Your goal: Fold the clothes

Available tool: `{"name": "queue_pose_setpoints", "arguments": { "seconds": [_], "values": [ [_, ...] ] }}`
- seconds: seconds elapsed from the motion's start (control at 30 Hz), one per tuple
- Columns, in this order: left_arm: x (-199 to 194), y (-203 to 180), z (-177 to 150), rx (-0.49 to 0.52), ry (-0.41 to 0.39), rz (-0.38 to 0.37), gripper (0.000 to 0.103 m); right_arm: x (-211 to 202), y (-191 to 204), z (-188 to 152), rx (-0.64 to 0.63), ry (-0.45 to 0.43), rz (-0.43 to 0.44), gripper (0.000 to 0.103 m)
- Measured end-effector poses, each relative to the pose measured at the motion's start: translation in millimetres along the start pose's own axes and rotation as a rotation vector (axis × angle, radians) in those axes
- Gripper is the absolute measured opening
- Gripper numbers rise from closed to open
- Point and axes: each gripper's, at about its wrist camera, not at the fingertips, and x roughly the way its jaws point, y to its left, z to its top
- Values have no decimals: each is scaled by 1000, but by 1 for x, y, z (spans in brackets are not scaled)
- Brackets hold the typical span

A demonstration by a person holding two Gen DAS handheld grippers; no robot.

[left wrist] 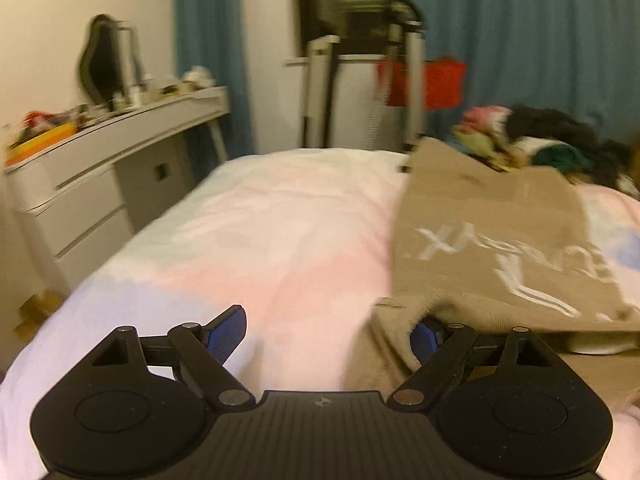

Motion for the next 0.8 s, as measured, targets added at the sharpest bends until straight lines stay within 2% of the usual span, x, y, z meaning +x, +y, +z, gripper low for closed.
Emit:
{"name": "queue_pose_setpoints", "arguments": {
  "seconds": [0.13, 0.23, 0.33, 0.43, 0.57, 0.67, 0.8],
  "values": [
    [-35, 17, 6, -72, -90, 35, 91, 0, 4, -4, -41, -8, -33, 92],
    [-71, 34, 16, -140, -183, 21, 93, -24, 4, 9, -20, -96, 4, 92],
    [-110, 55, 39, -215, -281, -24, 93, -59, 7, 37, -2, -199, 67, 92],
    [-155, 72, 74, -249, -387, -51, 93, -102, 17, 80, -21, -307, 133, 92],
    [-213, 100, 139, -297, -510, -120, 93, -164, 35, 152, -86, -420, 217, 92],
    [-252, 118, 194, -284, -594, -188, 93, -217, 44, 206, -137, -496, 259, 92],
    [-301, 140, 262, -250, -640, -246, 93, -290, 55, 273, -223, -577, 294, 92]
  ]
}}
